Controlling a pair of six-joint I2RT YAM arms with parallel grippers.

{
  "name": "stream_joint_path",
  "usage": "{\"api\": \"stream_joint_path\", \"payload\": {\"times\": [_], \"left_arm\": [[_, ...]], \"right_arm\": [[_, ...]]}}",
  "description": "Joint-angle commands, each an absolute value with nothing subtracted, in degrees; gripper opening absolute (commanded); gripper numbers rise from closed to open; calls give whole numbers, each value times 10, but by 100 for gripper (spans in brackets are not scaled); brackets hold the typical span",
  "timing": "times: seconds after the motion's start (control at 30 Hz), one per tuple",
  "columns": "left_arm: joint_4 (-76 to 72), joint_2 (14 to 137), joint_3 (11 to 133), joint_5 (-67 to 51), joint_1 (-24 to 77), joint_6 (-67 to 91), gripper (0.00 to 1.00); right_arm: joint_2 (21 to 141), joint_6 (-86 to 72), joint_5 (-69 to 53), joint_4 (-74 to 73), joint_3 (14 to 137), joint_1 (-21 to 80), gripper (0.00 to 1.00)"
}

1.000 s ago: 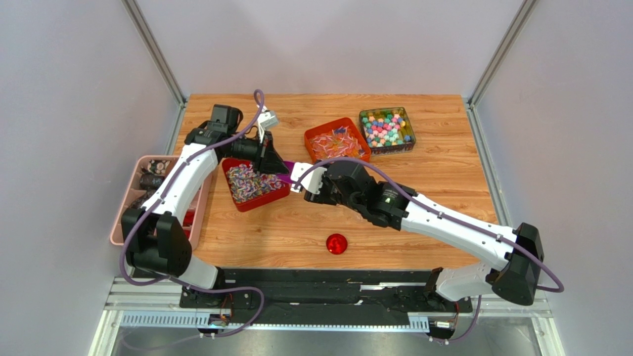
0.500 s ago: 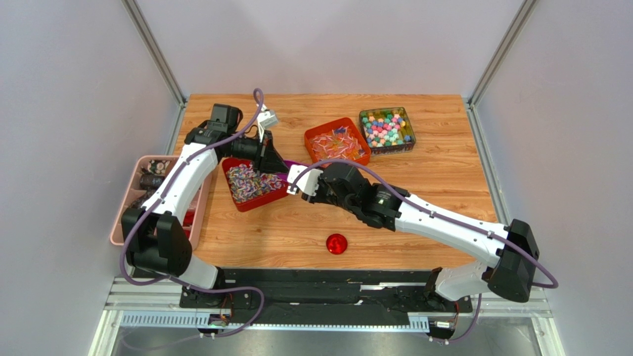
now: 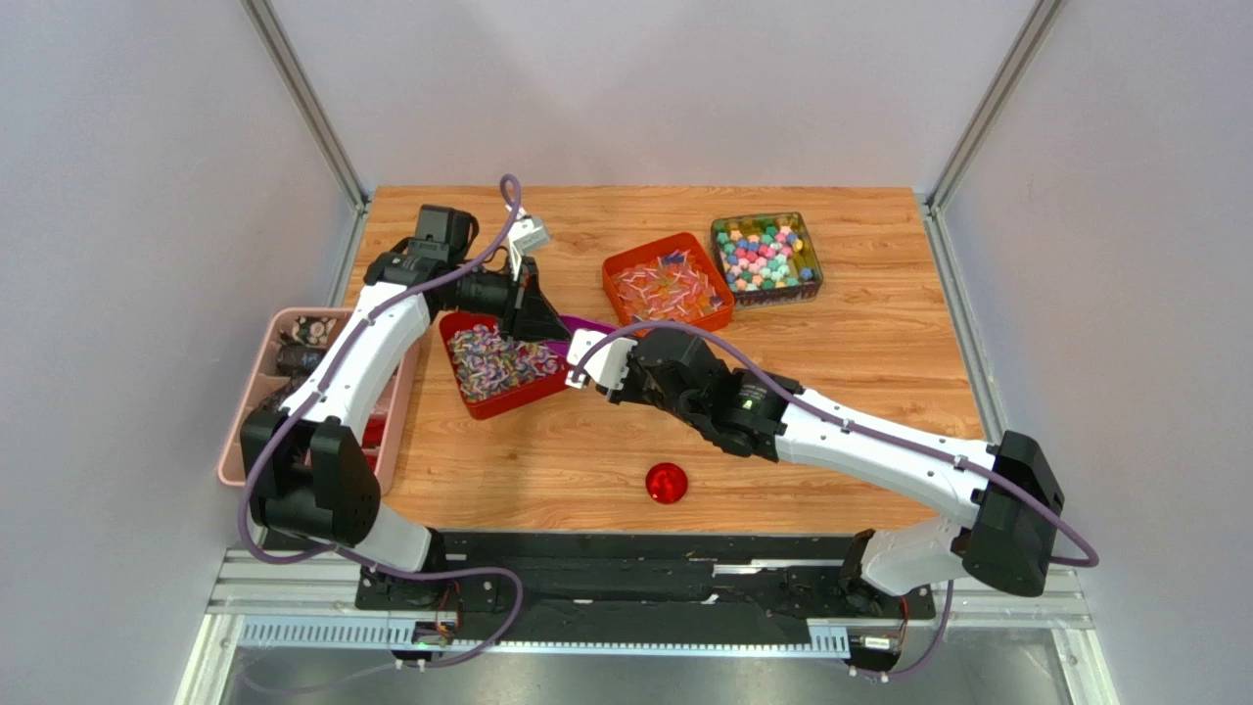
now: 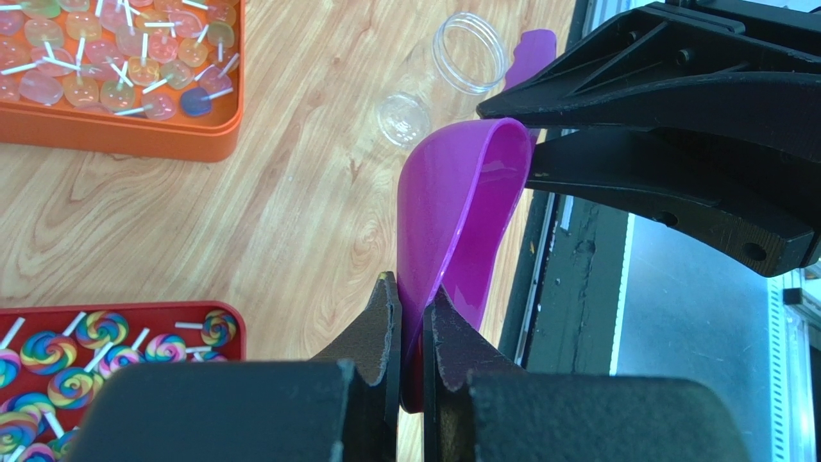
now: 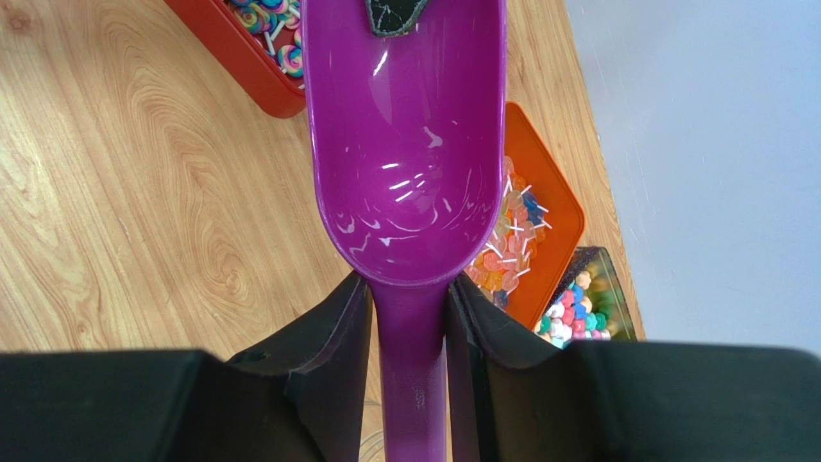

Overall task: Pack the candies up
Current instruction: Adjust the spatula.

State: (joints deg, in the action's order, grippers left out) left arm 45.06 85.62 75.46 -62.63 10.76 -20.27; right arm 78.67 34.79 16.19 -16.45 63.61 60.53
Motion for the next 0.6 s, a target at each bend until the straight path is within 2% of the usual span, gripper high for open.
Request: {"api": "stream_joint_path", "payload": {"times": [0.0, 0.13, 0.27, 0.57], "left_arm": [[455, 855, 773, -681, 111, -204, 0], [454, 860, 772, -681, 111, -205, 0], [455, 873, 774, -686, 111, -202, 0], [459, 875, 777, -681, 111, -205, 0]], "right_arm": [[784, 346, 179, -85, 628, 606, 23], [770, 343, 174, -76, 627, 606, 19], [762, 338, 173, -76, 628, 606, 0], [772, 321, 185, -101, 652, 608, 0]]}}
